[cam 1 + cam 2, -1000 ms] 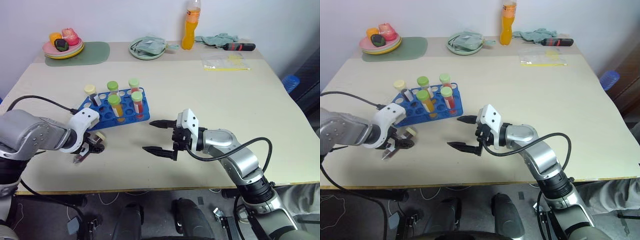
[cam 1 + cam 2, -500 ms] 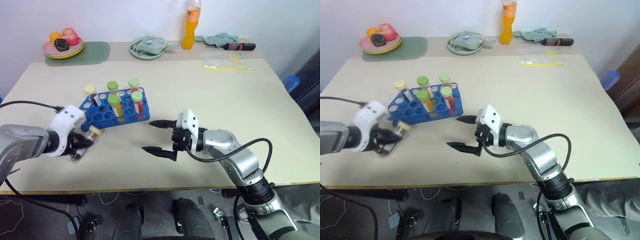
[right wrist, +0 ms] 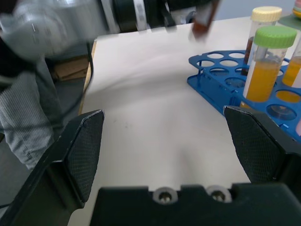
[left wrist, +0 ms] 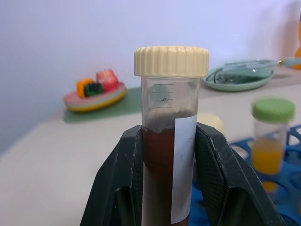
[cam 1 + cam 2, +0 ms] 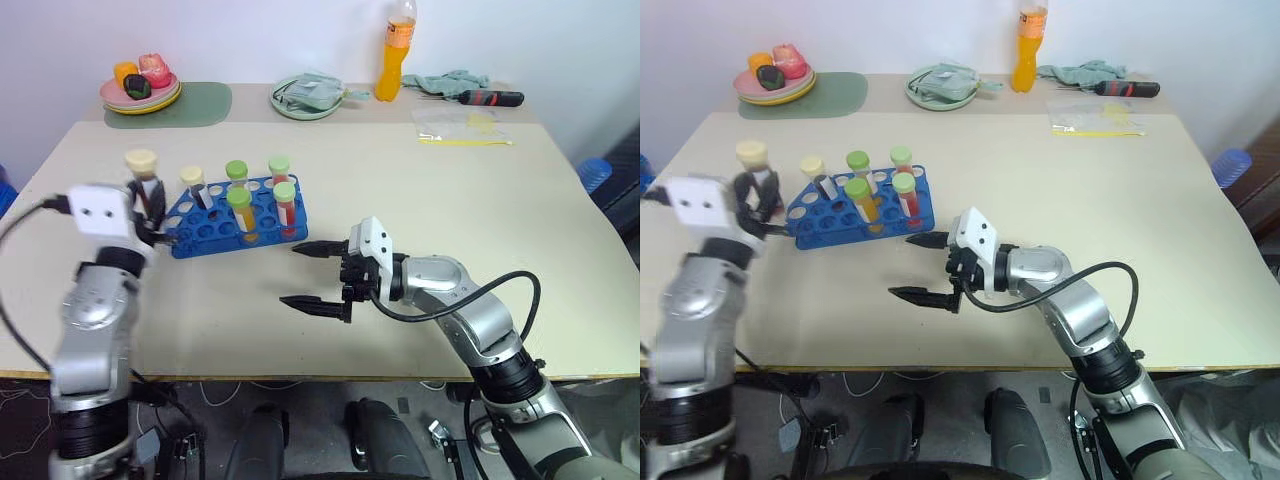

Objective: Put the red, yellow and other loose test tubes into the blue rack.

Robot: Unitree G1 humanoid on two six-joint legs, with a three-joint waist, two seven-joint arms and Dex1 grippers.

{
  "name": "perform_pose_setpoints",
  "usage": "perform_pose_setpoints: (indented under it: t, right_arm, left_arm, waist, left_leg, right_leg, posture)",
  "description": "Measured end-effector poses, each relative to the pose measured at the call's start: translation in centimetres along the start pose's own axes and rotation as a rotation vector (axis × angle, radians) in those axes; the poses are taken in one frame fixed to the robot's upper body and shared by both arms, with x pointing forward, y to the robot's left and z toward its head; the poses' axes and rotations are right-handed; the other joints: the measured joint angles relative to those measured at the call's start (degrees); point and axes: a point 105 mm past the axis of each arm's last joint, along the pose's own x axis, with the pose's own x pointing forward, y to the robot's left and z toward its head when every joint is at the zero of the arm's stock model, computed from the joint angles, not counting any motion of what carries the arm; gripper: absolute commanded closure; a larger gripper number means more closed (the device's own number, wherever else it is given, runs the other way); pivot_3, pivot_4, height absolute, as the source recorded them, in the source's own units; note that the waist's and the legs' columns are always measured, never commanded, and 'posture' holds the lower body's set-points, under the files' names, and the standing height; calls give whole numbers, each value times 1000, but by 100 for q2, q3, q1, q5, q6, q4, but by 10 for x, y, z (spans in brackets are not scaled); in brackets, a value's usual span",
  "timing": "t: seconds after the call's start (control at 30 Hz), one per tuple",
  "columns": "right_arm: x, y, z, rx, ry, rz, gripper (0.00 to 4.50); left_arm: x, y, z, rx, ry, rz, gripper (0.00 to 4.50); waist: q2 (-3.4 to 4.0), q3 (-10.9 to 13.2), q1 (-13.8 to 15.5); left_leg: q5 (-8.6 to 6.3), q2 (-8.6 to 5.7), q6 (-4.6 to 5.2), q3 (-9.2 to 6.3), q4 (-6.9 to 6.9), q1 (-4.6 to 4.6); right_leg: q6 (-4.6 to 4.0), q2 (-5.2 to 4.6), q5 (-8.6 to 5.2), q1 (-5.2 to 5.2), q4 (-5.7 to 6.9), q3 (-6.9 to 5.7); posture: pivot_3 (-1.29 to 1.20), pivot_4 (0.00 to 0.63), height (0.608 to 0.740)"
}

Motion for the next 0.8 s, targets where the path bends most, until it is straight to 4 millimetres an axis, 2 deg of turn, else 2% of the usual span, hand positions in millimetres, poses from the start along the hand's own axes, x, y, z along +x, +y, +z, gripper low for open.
perform_pose_setpoints:
  t: [0.17, 0.33, 0.5, 0.67, 0.8]
  right_arm:
    - [0, -1, 0, 0, 3, -13, 0]
    - [0, -3, -1, 2, 3, -25, 0]
    - [0, -3, -1, 3, 4, -31, 0]
    - [0, -3, -1, 3, 3, -33, 0]
    - [0, -3, -1, 4, 3, -33, 0]
  left_arm:
    - [1, -18, -6, -29, -23, -39, 3164]
    - [6, -19, -15, -9, -8, -49, 3164]
    - [9, -20, -15, -14, -14, -55, 3164]
    - [10, -32, -19, -55, -6, -78, 3164]
    - [10, -33, -20, -67, -2, -74, 3164]
  waist:
    - [0, 0, -19]
    - [0, 0, -12]
    - [0, 0, -16]
    - [0, 0, -11]
    - [0, 0, -8]
  left_leg:
    - [0, 0, 0, 0, 0, 3]
    - [0, 0, 0, 0, 1, 2]
    - [0, 0, 0, -1, 0, 3]
    - [0, 0, 0, -2, 1, 3]
    - [0, 0, 0, -2, 1, 3]
  right_leg:
    - [0, 2, 0, 0, 3, 0]
    - [0, 3, 0, 1, 3, -1]
    - [0, 3, 0, 1, 3, -1]
    - [0, 3, 0, 3, 3, -1]
    - [0, 3, 0, 3, 3, -2]
  posture:
    - [0, 150, 740]
    - [0, 150, 740]
    - [0, 150, 740]
    - [0, 150, 740]
    - [0, 150, 740]
